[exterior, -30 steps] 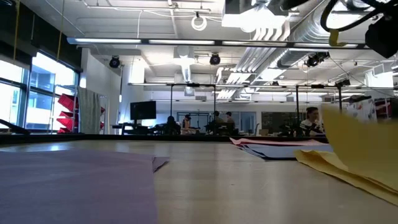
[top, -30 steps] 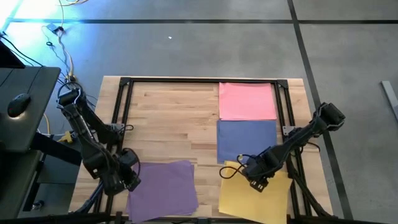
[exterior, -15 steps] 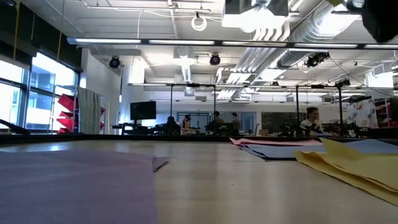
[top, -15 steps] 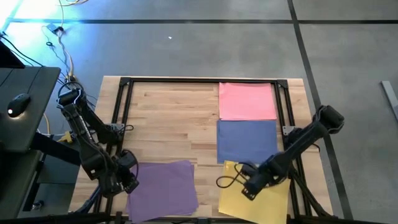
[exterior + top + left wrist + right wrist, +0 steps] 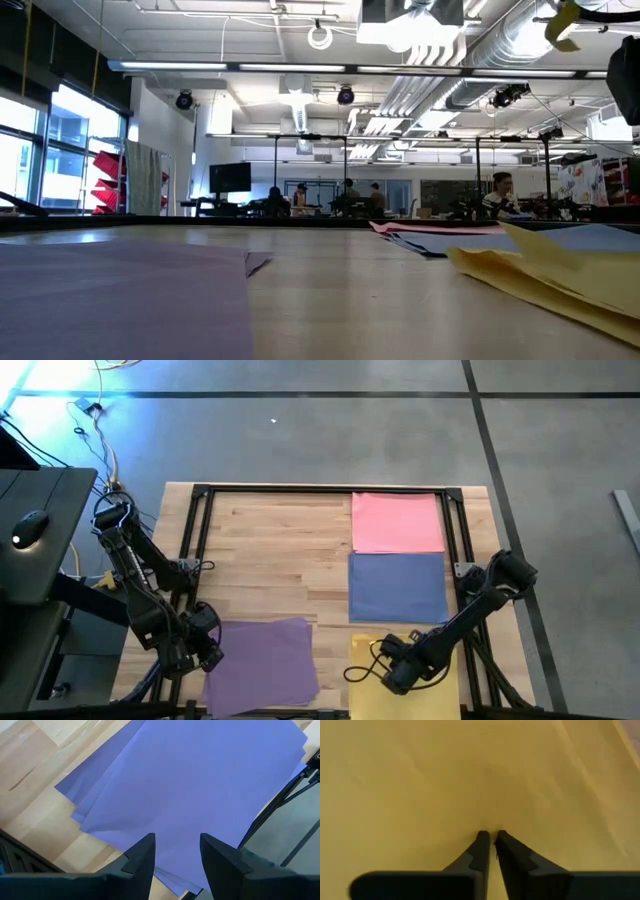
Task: Organize paper
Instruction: Stack the yellow paper on the bottom right of the table, then move the purple papers from the bottom left to the middle left
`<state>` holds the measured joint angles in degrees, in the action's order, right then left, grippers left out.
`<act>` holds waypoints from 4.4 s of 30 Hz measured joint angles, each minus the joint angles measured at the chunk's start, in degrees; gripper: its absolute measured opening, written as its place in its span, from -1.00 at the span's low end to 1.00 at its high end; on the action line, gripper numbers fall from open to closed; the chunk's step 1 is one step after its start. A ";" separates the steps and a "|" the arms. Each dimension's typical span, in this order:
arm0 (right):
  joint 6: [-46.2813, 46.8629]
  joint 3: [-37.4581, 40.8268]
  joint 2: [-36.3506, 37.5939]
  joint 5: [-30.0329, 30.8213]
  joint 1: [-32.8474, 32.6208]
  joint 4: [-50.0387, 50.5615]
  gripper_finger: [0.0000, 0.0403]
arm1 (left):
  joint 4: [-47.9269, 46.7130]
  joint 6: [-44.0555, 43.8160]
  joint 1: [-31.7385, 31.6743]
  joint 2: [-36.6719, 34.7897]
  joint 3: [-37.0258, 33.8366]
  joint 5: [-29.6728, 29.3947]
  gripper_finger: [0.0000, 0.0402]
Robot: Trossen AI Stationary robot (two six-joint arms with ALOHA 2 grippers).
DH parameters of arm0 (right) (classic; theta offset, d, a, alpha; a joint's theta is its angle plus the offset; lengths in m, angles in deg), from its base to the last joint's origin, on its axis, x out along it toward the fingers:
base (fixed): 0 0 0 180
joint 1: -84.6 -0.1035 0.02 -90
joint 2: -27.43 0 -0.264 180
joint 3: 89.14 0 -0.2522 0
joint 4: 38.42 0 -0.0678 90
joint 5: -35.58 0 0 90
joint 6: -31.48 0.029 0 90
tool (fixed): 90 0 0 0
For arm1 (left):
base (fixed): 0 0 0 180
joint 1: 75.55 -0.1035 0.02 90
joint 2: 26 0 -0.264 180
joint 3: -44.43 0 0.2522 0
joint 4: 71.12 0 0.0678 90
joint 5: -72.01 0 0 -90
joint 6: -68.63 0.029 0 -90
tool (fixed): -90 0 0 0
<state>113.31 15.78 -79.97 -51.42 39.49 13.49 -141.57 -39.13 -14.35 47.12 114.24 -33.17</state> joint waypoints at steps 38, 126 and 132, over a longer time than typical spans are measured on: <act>-34.08 -14.98 -1.03 10.84 12.90 -19.39 -0.98 | 6.83 7.38 0.44 -0.48 0.04 0.33 -0.41; -45.17 -15.82 -11.08 -1.26 24.21 -40.85 -1.00 | 13.77 13.00 4.03 34.72 19.92 0.92 -1.00; -37.78 -15.85 -15.14 1.38 19.36 -47.30 -1.00 | -1.81 4.56 3.91 31.34 21.30 -2.75 -1.00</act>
<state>75.53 -0.06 -95.10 -50.05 58.86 -33.81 -143.38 -34.57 -10.43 78.46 135.55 -35.92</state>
